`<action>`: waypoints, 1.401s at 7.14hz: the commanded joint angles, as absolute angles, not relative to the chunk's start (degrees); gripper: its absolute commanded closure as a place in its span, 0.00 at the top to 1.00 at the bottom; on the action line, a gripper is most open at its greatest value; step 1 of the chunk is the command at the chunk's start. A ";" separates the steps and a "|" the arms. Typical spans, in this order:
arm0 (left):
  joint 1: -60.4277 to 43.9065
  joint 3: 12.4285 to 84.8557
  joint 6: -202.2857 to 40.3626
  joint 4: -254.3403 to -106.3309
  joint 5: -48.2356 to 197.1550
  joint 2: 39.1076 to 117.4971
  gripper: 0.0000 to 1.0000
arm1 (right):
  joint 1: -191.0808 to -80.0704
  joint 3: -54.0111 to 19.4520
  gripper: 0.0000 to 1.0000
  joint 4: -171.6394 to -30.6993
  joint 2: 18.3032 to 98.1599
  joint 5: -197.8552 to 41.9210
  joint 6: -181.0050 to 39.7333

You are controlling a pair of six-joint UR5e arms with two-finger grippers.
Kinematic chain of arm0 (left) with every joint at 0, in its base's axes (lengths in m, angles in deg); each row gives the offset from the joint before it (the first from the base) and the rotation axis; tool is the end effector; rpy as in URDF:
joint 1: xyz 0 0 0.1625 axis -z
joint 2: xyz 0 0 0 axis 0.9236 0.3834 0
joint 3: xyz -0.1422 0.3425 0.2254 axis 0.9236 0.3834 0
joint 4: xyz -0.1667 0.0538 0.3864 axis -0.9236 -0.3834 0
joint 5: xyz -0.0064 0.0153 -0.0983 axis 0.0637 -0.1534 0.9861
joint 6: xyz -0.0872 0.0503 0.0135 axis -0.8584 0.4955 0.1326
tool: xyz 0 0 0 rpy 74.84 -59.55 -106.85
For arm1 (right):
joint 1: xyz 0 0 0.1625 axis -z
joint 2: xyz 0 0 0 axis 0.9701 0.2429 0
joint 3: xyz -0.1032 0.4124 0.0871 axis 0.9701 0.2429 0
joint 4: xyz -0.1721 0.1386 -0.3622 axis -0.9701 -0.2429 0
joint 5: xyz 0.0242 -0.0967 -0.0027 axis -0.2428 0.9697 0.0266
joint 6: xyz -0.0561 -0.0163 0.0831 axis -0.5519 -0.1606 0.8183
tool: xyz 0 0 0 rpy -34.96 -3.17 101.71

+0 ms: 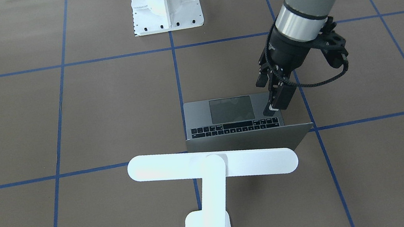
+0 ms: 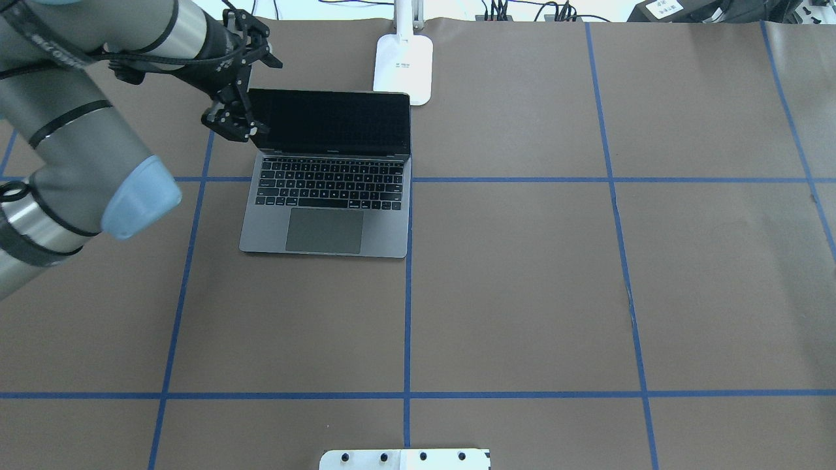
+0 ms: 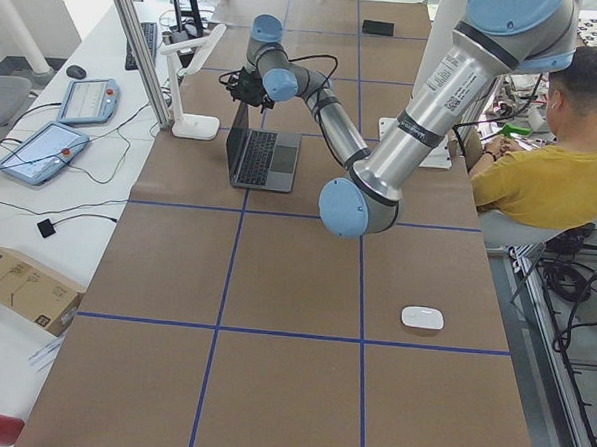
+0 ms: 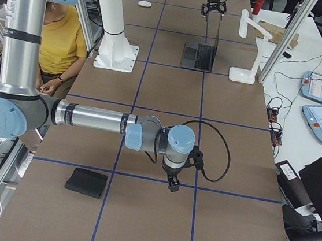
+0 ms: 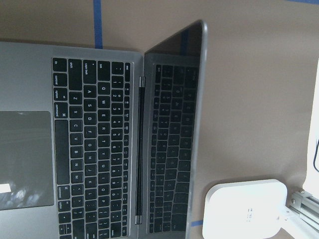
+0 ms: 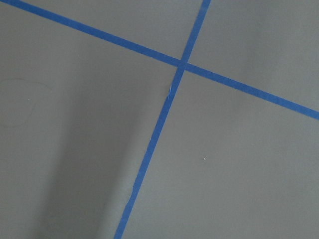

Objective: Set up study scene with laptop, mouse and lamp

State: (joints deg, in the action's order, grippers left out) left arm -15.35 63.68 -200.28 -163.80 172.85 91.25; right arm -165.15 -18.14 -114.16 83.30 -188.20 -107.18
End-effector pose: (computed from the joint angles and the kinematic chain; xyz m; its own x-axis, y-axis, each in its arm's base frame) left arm 0.3200 -0.5458 0.1880 -0.0622 -0.9011 -0.4290 0.5287 0.3348 -0.7800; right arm 0.0572 -0.4653 0.6781 0.6794 -0.3427 0.6488 0.2627 0.9392 0.2210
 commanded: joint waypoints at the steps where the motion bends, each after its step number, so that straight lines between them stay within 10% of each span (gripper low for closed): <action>1: -14.29 75.05 -178.74 -162.16 174.74 78.45 1.00 | -165.15 -18.15 1.00 -114.25 83.87 -188.19 -107.35; 6: 9.05 74.06 -117.60 -159.42 187.05 54.79 1.00 | -167.42 -17.80 1.00 -114.16 85.02 -188.45 -108.84; 10: 20.43 63.33 -94.62 -159.50 187.22 51.94 1.00 | -182.51 -11.31 1.00 -112.77 85.10 -187.57 -109.73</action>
State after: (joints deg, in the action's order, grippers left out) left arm 18.83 65.44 -97.34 -159.43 187.18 52.12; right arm -176.62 -13.85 -113.81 85.23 -187.79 -109.82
